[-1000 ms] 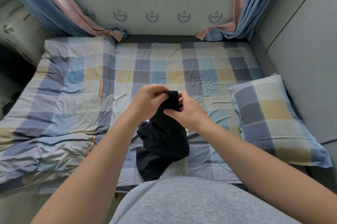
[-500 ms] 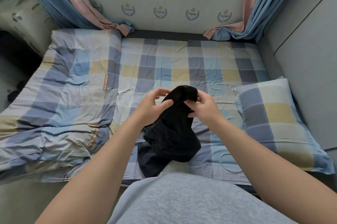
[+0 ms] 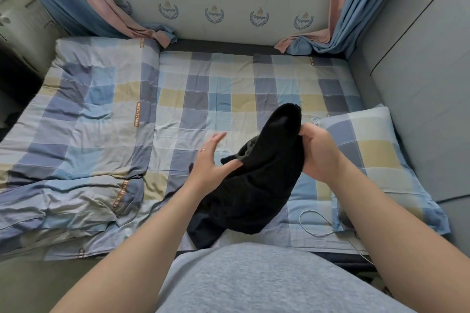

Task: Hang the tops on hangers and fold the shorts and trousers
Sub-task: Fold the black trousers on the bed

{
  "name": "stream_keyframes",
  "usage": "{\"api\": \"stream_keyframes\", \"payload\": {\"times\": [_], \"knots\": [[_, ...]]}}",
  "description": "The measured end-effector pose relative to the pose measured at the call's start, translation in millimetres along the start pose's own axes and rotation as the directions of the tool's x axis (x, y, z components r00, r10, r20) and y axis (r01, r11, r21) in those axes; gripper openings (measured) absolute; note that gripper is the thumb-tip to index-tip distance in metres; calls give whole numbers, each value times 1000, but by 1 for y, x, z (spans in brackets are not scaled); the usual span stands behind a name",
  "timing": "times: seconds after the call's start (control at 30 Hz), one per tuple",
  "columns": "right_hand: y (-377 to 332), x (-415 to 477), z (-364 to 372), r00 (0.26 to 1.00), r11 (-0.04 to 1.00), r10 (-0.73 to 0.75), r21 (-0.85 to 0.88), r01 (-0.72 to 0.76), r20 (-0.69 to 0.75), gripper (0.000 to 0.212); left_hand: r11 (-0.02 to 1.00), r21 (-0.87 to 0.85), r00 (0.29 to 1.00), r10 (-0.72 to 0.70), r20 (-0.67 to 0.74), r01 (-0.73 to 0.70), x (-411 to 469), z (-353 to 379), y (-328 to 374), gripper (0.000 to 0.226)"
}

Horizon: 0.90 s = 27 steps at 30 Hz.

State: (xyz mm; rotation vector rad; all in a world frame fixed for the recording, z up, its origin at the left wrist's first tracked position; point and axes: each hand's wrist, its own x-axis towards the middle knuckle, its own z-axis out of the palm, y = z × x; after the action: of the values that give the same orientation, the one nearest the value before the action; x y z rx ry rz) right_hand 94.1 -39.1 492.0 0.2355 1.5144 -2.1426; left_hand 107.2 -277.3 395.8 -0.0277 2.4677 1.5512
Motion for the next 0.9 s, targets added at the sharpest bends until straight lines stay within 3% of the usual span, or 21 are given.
{"api": "stream_keyframes", "payload": {"times": [0.1, 0.17, 0.27, 0.33, 0.37, 0.43, 0.6, 0.73, 0.83, 0.9], "knots": [[-8, 2, 6, 1000, 999, 9, -40, -9, -14, 31, 995, -91, 953, 75, 293, -50, 9, -6, 34, 47], [-12, 3, 8, 1000, 997, -6, -78, 4, -21, 38, 996, -73, 924, 78, 374, -54, 11, -5, 48, 38], [-15, 4, 7, 999, 986, -18, -164, 13, -34, 44, 992, -56, 941, 126, 314, -115, 7, 3, 56, 37], [-15, 6, 7, 994, 975, -32, -221, 9, -102, 37, 985, -120, 955, 155, 255, -128, 2, 10, 58, 31], [-15, 7, 8, 989, 961, -51, -276, 10, -140, 43, 978, -168, 963, 156, 220, -120, 1, 13, 59, 26], [-14, 7, 14, 971, 900, -157, -431, 65, -180, 56, 964, -249, 977, 138, 161, -96, 2, 14, 63, 21], [-5, 3, 33, 869, 695, -464, -678, 239, -169, 52, 965, -240, 985, 134, 112, -104, 8, 4, 73, 15], [2, 15, 28, 791, 570, -545, -815, 107, -278, 17, 951, -297, 993, 110, 48, -90, 6, 6, 75, 8], [21, 29, 13, 848, 568, -415, -822, -41, -329, 8, 935, -342, 995, 92, -32, -98, 5, 6, 75, 19], [41, 38, -2, 872, 523, -323, -837, -160, -369, 14, 924, -364, 992, 90, -84, -115, 5, 2, 72, 33]]}}
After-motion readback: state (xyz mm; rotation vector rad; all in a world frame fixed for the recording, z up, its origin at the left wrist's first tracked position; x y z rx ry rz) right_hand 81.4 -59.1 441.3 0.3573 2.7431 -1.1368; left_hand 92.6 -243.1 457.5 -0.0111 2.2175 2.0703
